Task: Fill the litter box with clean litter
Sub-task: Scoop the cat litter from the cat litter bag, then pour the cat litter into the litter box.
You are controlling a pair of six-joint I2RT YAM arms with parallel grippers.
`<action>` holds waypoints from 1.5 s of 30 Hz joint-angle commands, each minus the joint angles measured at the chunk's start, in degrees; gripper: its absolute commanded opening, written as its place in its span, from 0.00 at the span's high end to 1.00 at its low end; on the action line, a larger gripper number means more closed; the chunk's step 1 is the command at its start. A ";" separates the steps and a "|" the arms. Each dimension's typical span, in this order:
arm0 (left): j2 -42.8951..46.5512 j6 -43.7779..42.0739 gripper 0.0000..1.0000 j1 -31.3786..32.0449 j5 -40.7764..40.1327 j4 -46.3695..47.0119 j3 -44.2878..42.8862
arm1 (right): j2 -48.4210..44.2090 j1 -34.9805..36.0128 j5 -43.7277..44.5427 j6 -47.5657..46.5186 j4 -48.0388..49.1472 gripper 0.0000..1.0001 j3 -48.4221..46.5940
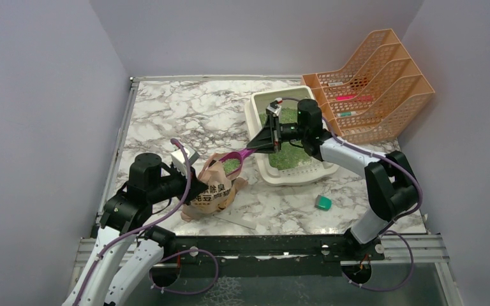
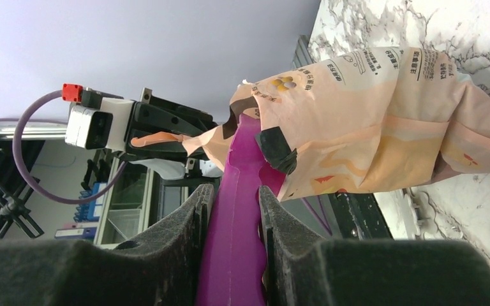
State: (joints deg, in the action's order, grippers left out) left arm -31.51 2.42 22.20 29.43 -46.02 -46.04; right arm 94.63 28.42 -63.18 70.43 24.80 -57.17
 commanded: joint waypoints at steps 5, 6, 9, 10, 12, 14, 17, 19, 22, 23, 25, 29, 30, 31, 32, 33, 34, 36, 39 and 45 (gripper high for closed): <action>0.78 0.48 1.00 0.00 1.57 0.30 0.67 | -2.67 -4.18 -2.06 -3.39 -4.82 0.99 -2.90; 0.75 0.42 1.00 -0.04 1.59 0.24 0.74 | -2.86 -4.70 -2.62 -2.86 -4.41 0.99 -2.78; 0.49 0.31 1.00 -0.04 1.68 0.24 0.70 | -3.41 -6.04 -4.02 -0.24 -1.07 0.99 -1.50; 0.46 0.29 1.00 -0.05 1.68 0.23 0.76 | -3.60 -6.42 -4.28 0.13 -0.73 0.99 -1.29; 0.61 0.39 1.00 -0.05 1.60 0.23 0.74 | -3.77 -6.89 -4.85 0.15 -0.82 0.99 -1.36; 0.80 0.41 1.00 0.01 1.52 0.27 0.84 | -3.93 -7.38 -5.47 0.25 -0.84 0.99 -1.30; 0.75 0.40 1.00 -0.01 1.49 0.23 0.84 | -4.55 -8.43 -5.58 0.22 -0.96 0.99 -1.05; 0.64 0.40 1.00 -0.05 1.43 0.28 0.88 | -4.95 -9.12 -5.88 0.26 -0.93 0.99 -0.95; 0.61 0.46 1.00 -0.04 1.42 0.23 0.91 | -5.80 -10.37 -6.15 0.23 -0.99 0.99 -0.68; 0.55 0.48 1.00 -0.05 1.42 0.27 0.92 | -6.02 -10.85 -6.31 0.10 -1.05 0.99 -0.59; 0.44 0.47 1.00 -0.05 1.46 0.23 0.93 | -6.57 -11.60 -6.59 -0.30 -1.42 0.99 -0.47; 0.23 0.40 1.00 -0.07 1.59 0.23 0.94 | -7.76 -13.22 -7.42 -1.29 -2.20 0.99 -0.59; 0.16 0.39 1.00 -0.05 1.60 0.25 0.94 | -8.14 -13.98 -7.58 -1.64 -2.68 0.99 -0.61; 0.21 0.37 1.00 0.00 1.60 0.23 0.92 | -8.76 -15.17 -7.66 -2.07 -3.44 0.99 -0.66; 0.26 0.37 1.00 -0.04 1.55 0.23 0.89 | -9.42 -16.53 -7.57 -2.65 -4.43 0.99 -0.73; 0.29 0.39 1.00 -0.05 1.56 0.23 0.89 | -10.15 -18.18 -7.50 -3.40 -5.69 0.99 -0.85; 0.38 0.39 1.00 -0.05 1.52 0.28 0.87 | -10.89 -20.11 -7.40 -4.17 -7.09 0.99 -0.94; 0.48 0.48 1.00 -0.05 1.50 0.24 0.88 | -12.35 -24.17 -7.19 -6.05 -10.24 0.99 -1.11; 0.41 0.40 1.00 0.00 1.55 0.23 1.02 | -14.00 -31.30 -6.91 -10.02 -16.16 0.99 -1.53; 0.36 0.47 1.00 -0.05 1.42 0.25 1.07 | -16.48 -41.17 -0.34 -24.76 -35.20 0.99 -4.06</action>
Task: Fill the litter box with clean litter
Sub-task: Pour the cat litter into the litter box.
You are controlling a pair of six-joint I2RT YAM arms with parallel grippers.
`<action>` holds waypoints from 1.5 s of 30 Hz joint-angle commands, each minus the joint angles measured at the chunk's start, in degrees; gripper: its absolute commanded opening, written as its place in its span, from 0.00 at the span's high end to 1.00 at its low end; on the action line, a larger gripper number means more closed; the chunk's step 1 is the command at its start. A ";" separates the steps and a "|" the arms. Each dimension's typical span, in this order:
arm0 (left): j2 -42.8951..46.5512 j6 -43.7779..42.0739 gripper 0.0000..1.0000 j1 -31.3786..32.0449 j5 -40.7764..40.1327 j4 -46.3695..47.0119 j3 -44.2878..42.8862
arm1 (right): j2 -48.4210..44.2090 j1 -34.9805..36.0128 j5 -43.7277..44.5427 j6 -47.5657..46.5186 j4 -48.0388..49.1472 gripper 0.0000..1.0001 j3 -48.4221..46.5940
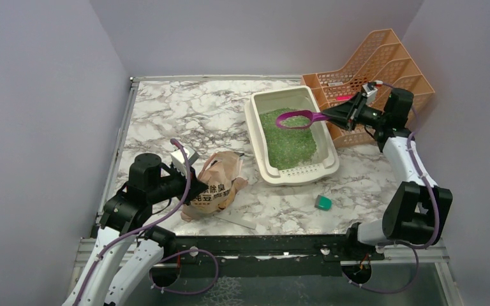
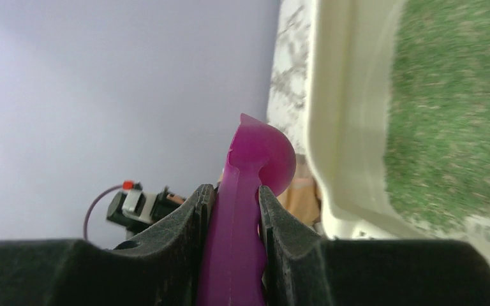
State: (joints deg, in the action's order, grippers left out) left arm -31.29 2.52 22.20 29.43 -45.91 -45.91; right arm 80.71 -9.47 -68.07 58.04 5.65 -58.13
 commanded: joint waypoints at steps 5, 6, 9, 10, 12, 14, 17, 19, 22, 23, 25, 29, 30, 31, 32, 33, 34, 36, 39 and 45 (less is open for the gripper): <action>0.17 0.33 1.00 -0.05 1.33 0.12 1.07 | -3.91 -3.37 16.84 -24.90 -29.98 0.99 -6.89; 0.05 0.29 1.00 -0.05 1.27 0.16 1.08 | -4.00 -3.42 18.21 -25.43 -30.39 0.99 -6.83; -0.41 0.49 1.00 -0.05 0.79 0.05 1.09 | -2.49 -3.35 19.40 -25.47 -29.61 0.99 -7.01; -0.56 0.59 1.00 -0.05 0.60 0.07 1.14 | -1.49 -3.22 19.93 -25.32 -29.40 0.99 -7.68; -0.55 0.84 1.00 -0.05 0.24 0.11 1.17 | 0.66 -2.48 21.76 -25.09 -28.81 0.99 -9.78; -0.19 1.19 1.00 -0.05 -0.18 0.09 1.09 | 3.08 -0.85 24.11 -25.18 -28.08 0.99 -12.91; 0.63 1.52 1.00 -0.07 -0.65 0.04 0.95 | 7.47 2.36 27.80 -25.17 -28.10 0.99 -18.31; 0.99 1.69 1.00 -0.05 -0.98 0.12 0.96 | 9.79 4.43 30.50 -24.53 -27.15 0.99 -21.26; 0.96 1.84 1.00 -0.05 -0.99 0.15 1.01 | 11.96 6.37 32.56 -22.28 -23.84 0.99 -22.77; 0.92 1.84 1.00 -0.05 -0.99 0.05 1.06 | 12.49 6.82 32.76 -21.83 -23.06 0.99 -23.15; 0.75 1.86 1.00 -0.05 -0.95 0.13 1.09 | 13.26 7.13 32.83 -21.88 -22.82 0.99 -24.45; 0.37 1.70 1.00 -0.05 -0.69 0.16 1.09 | 12.32 7.19 31.42 -23.76 -25.44 0.99 -24.27; 0.29 1.63 1.00 -0.05 -0.62 0.15 1.15 | 11.42 7.19 31.30 -24.52 -26.65 0.99 -23.40; 0.32 1.54 1.00 -0.05 -0.46 0.17 1.17 | 10.49 7.19 31.42 -25.47 -28.20 0.99 -22.45; 0.41 1.46 1.00 -0.05 -0.27 0.13 1.20 | 9.12 7.12 31.84 -26.26 -29.76 0.99 -21.21; 0.50 1.39 1.00 -0.05 -0.21 0.13 1.24 | 7.53 7.13 32.32 -26.83 -30.96 0.99 -19.59; 0.52 1.43 1.00 -0.05 -0.17 0.12 1.26 | 5.70 7.06 32.86 -27.30 -32.03 0.99 -17.68; 0.53 1.30 1.00 -0.05 -0.12 0.12 1.26 | 1.69 6.42 33.10 -27.78 -33.42 0.99 -13.57; 0.18 1.02 1.00 -0.05 0.24 0.07 1.35 | -5.01 4.93 33.51 -28.28 -35.76 0.99 -8.68; -0.98 0.28 1.00 -0.05 1.13 0.08 1.40 | -11.94 3.76 42.48 -31.93 -41.74 0.99 -10.17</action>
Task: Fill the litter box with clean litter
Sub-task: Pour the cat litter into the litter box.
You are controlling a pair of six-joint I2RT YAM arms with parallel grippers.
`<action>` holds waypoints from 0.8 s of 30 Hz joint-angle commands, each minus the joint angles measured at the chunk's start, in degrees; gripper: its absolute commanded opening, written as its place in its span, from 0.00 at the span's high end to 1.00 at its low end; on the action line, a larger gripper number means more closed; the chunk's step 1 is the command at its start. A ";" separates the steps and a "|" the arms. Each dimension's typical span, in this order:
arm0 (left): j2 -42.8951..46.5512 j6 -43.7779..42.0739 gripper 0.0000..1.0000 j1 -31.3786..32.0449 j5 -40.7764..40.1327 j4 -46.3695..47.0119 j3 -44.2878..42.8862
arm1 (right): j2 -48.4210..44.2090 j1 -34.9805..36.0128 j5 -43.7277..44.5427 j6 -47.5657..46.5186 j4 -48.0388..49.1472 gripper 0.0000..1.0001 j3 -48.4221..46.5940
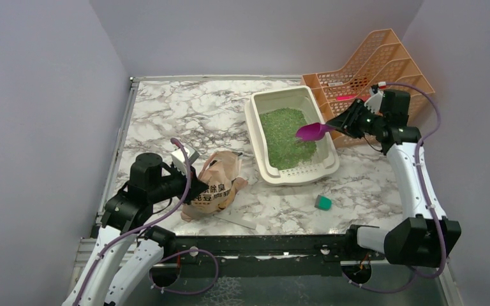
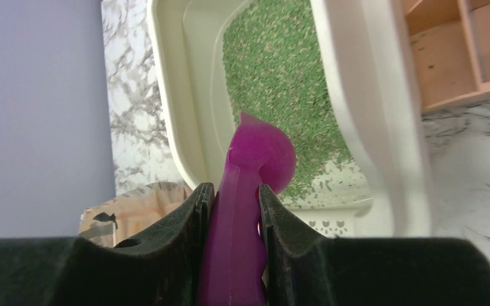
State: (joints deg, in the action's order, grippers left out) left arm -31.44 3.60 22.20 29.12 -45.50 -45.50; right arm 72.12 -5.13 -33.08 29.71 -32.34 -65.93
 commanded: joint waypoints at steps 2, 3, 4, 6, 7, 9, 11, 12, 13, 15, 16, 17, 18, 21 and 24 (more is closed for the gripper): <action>-1.02 -0.87 1.00 -0.05 1.54 -0.34 1.01 | -3.00 -0.59 9.56 -4.56 -3.11 0.99 -4.84; -0.99 -0.87 1.00 -0.05 1.50 -0.38 1.02 | -2.25 -0.59 9.98 -4.83 -2.67 0.99 -6.14; -1.03 -0.85 1.00 -0.05 1.42 -0.32 1.02 | -1.27 -0.58 9.86 -5.22 -1.93 0.99 -7.47; -0.85 -0.63 1.00 -0.05 1.08 -0.37 0.95 | 1.24 -0.54 8.52 -5.72 -0.57 0.99 -10.41; -0.68 -0.53 1.00 -0.10 0.89 -0.38 0.94 | 2.64 -0.58 6.97 -5.94 0.25 0.99 -11.58; -0.28 -0.29 1.00 -0.13 0.49 -0.38 0.93 | 5.47 -0.25 3.32 -5.30 2.20 0.99 -13.63; 0.05 -0.15 1.00 -0.14 0.19 -0.32 0.85 | 8.98 1.90 1.80 -6.11 1.06 0.99 -16.90; 0.14 -0.09 1.00 -0.14 0.15 -0.38 0.85 | 10.51 3.91 2.75 -7.43 -0.59 0.99 -19.06; 0.22 -0.08 1.00 -0.14 0.12 -0.38 0.85 | 11.76 6.19 4.06 -9.35 -2.20 0.99 -20.76; 0.28 -0.05 1.00 -0.14 0.06 -0.38 0.85 | 12.40 9.40 6.52 -11.17 -3.38 0.99 -22.15; 0.32 -0.02 1.00 -0.14 0.12 -0.37 0.85 | 11.68 9.65 6.04 -11.12 -2.35 0.99 -21.46; 0.43 -0.03 1.00 -0.14 0.18 -0.34 0.85 | 10.43 9.67 5.06 -11.04 -0.96 0.99 -20.45; 0.55 0.00 1.00 -0.14 0.23 -0.38 0.85 | 9.11 9.70 3.79 -11.26 0.37 0.99 -19.64; 0.76 -0.08 1.00 -0.14 0.23 -0.38 0.93 | 7.31 9.72 -6.80 -11.70 1.24 0.99 -19.90; 0.55 -0.27 1.00 -0.14 0.47 -0.37 1.01 | 10.23 9.72 -21.25 -11.21 -3.22 0.99 -24.58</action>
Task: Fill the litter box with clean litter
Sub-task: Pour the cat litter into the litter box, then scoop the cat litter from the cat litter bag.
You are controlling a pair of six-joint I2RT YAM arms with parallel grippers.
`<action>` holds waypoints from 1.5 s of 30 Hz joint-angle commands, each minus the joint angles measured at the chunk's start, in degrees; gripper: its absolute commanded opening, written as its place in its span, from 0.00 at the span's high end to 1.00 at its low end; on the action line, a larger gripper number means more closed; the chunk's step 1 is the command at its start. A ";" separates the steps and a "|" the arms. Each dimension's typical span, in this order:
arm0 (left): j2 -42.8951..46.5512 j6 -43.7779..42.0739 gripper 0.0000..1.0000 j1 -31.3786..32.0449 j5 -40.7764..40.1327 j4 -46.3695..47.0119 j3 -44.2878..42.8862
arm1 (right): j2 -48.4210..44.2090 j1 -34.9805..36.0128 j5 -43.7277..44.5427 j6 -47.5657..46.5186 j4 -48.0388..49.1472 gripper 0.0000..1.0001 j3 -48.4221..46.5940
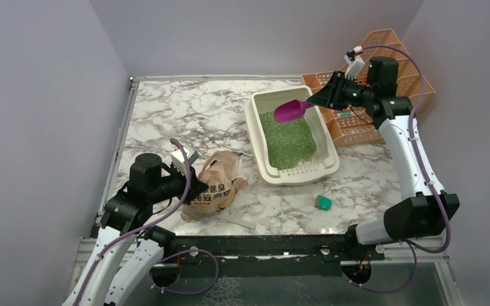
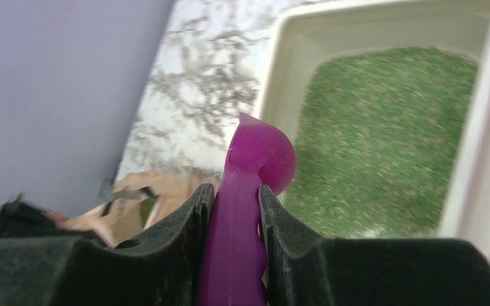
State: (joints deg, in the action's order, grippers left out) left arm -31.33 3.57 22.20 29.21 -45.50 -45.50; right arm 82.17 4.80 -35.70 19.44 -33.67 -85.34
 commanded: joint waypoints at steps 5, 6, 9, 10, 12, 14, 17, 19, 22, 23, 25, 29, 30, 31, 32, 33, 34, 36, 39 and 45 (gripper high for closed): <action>0.84 -0.15 1.00 -0.14 0.16 -0.31 1.02 | 1.47 5.36 -26.77 -0.24 -2.42 0.99 -6.88; 0.91 -0.19 1.00 -0.14 0.15 -0.31 1.02 | 1.84 7.81 -27.33 -0.65 -2.75 0.99 -7.29; 0.92 -0.21 1.00 -0.14 0.36 -0.32 1.02 | 4.22 14.80 -24.69 -2.74 -5.81 0.99 -9.23; 0.97 -0.30 1.00 -0.14 0.40 -0.38 1.02 | 5.02 16.84 -22.54 -3.71 -7.07 0.99 -9.95; 1.20 -0.17 1.00 -0.14 0.33 -0.36 1.02 | 6.92 20.73 -18.20 -5.62 -10.06 0.99 -11.77; 1.56 -0.15 1.00 -0.14 0.24 -0.35 1.02 | 8.85 24.48 -14.19 -7.02 -12.71 0.99 -13.43; 2.01 -0.07 1.00 -0.14 0.15 -0.35 1.10 | 11.11 28.49 -8.84 -7.66 -14.39 0.99 -14.55; 2.23 -0.06 1.00 -0.14 0.14 -0.37 1.11 | 12.94 31.16 -3.80 -8.08 -15.97 0.99 -16.24; 2.33 -0.06 1.00 -0.14 0.03 -0.38 1.18 | 16.04 36.51 2.92 -10.01 -18.24 0.99 -19.33; 2.25 -0.06 1.00 -0.14 0.01 -0.31 1.20 | 17.11 38.37 4.55 -10.44 -18.80 0.99 -20.62; 2.01 -0.06 1.00 -0.14 0.09 -0.38 1.20 | 19.73 41.91 8.47 -11.16 -19.85 0.99 -22.89; 2.18 -0.15 1.00 -0.14 0.14 -0.38 1.28 | 25.38 46.51 16.84 -11.52 -22.18 0.99 -26.74; 2.34 -0.16 1.00 -0.14 0.07 -0.34 1.29 | 26.37 46.95 18.14 -11.27 -22.27 0.99 -27.11; 2.47 -0.08 1.00 -0.14 -0.09 -0.37 1.29 | 26.94 47.25 19.19 -11.19 -21.83 0.99 -26.88; 2.63 -0.06 1.00 -0.14 -0.18 -0.34 1.29 | 26.91 47.57 20.36 -11.14 -20.76 0.99 -26.26; 2.72 -0.03 1.00 -0.14 -0.28 -0.38 1.29 | 26.59 47.97 22.44 -10.99 -19.73 0.99 -25.55; 2.76 -0.02 1.00 -0.14 -0.37 -0.36 1.29 | 26.36 48.21 24.67 -10.93 -18.97 0.99 -25.20; 2.67 -0.02 1.00 -0.14 -0.38 -0.44 1.29 | 26.16 48.43 28.89 -11.44 -18.90 0.99 -26.02; 2.58 0.02 1.00 -0.14 -0.43 -0.45 1.29 | 25.15 48.46 31.29 -13.16 -17.69 0.99 -26.57; 3.35 0.20 1.00 -0.14 -0.95 -0.42 1.29 | 27.78 48.46 24.16 -13.76 -16.51 0.99 -23.19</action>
State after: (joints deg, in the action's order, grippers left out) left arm -28.97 3.57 22.20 28.62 -45.50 -44.84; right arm 108.81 53.67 -13.34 8.43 -51.48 -110.02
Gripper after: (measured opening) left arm 0.017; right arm 0.320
